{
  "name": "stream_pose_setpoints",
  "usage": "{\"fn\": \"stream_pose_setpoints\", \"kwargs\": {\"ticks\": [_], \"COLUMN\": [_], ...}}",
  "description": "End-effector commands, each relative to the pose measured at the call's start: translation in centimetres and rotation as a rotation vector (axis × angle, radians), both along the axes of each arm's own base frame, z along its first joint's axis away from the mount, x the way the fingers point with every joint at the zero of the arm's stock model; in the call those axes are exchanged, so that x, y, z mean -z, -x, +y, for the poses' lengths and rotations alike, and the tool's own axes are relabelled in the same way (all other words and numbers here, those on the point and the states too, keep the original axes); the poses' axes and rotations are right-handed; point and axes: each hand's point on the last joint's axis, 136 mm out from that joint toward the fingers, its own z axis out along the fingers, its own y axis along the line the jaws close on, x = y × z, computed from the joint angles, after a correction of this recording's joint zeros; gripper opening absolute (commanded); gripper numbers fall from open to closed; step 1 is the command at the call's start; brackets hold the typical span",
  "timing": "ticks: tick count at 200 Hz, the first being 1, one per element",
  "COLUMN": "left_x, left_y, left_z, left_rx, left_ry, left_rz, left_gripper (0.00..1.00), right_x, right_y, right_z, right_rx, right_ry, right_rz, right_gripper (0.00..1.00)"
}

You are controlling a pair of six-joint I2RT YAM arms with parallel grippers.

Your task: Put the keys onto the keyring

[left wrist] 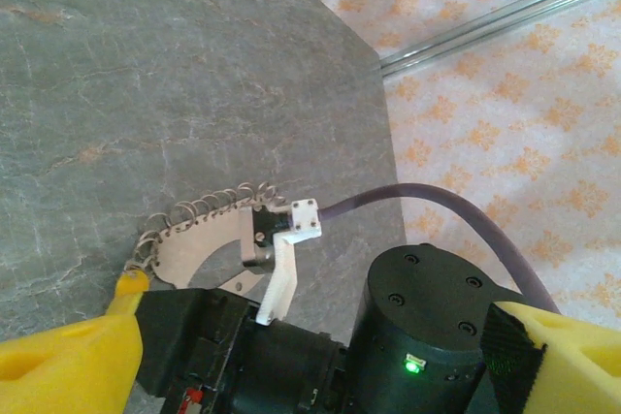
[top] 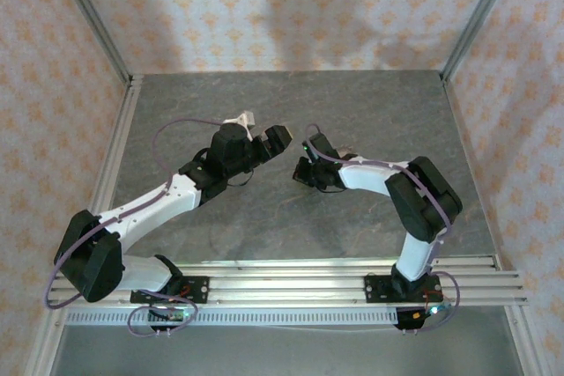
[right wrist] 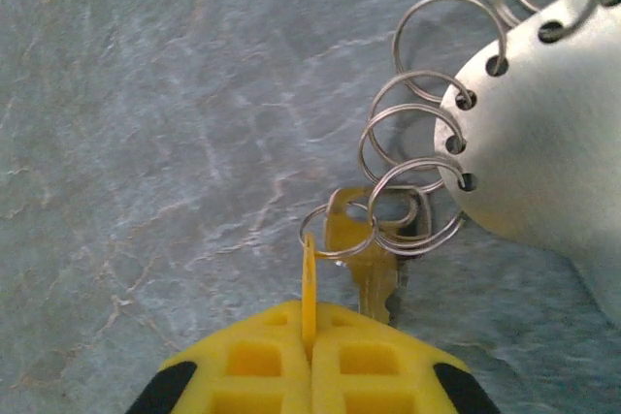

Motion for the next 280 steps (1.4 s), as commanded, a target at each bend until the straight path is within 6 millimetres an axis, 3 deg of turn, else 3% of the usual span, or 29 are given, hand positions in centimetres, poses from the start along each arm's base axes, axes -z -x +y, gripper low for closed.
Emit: {"fn": "stream_pose_setpoints", "kwargs": {"ticks": [1,18,34,66,84,108,142,182,210,236,280], "left_x": [-0.4,-0.4,-0.6,-1.4,-1.9,-2.6,-3.0,-4.0,-3.2,-0.8,4.9], "left_y": [0.4,0.4,0.4,0.6,0.8,0.9,0.4,0.5,1.2,1.5,0.7], "left_z": [0.5,0.5,0.6,1.0,1.8,4.2,10.4,17.8,22.0,25.0,27.3], "left_rx": [-0.010,-0.009,-0.008,-0.010,-0.018,-0.068,-0.238,-0.482,-0.564,-0.594,-0.588], "left_ry": [-0.011,-0.014,-0.019,-0.044,-0.102,-0.247,-0.500,-0.823,-0.982,-1.012,-1.114], "left_rz": [-0.012,-0.014,-0.017,-0.039,-0.058,-0.091,-0.123,-0.277,-0.313,-0.307,-0.267], "left_gripper": [0.92,0.92,0.92,0.93,0.94,0.95,0.98,1.00,1.00,1.00,1.00], "right_x": [-1.4,-3.1,-5.7,-10.4,-12.8,-16.0,-18.5,-18.2,-17.4,-16.1,-10.3], "right_y": [-0.4,0.0,0.1,-0.2,-0.5,-0.7,-1.0,-1.4,-1.0,-0.8,-0.7], "right_z": [2.4,3.8,3.5,1.1,-1.5,-6.1,-14.3,-24.1,-27.8,-31.1,-35.6], "right_rx": [-0.041,-0.094,-0.102,-0.095,-0.056,0.023,0.218,0.534,0.653,0.720,0.757], "right_ry": [-0.008,-0.030,-0.043,-0.004,0.011,0.056,0.173,0.412,0.520,0.604,0.782], "right_rz": [-0.039,-0.059,-0.107,-0.197,-0.247,-0.328,-0.426,-0.572,-0.718,-0.700,-0.513], "right_gripper": [0.26,0.48,0.65,0.77,0.85,0.96,1.00,1.00,1.00,1.00,1.00]}}
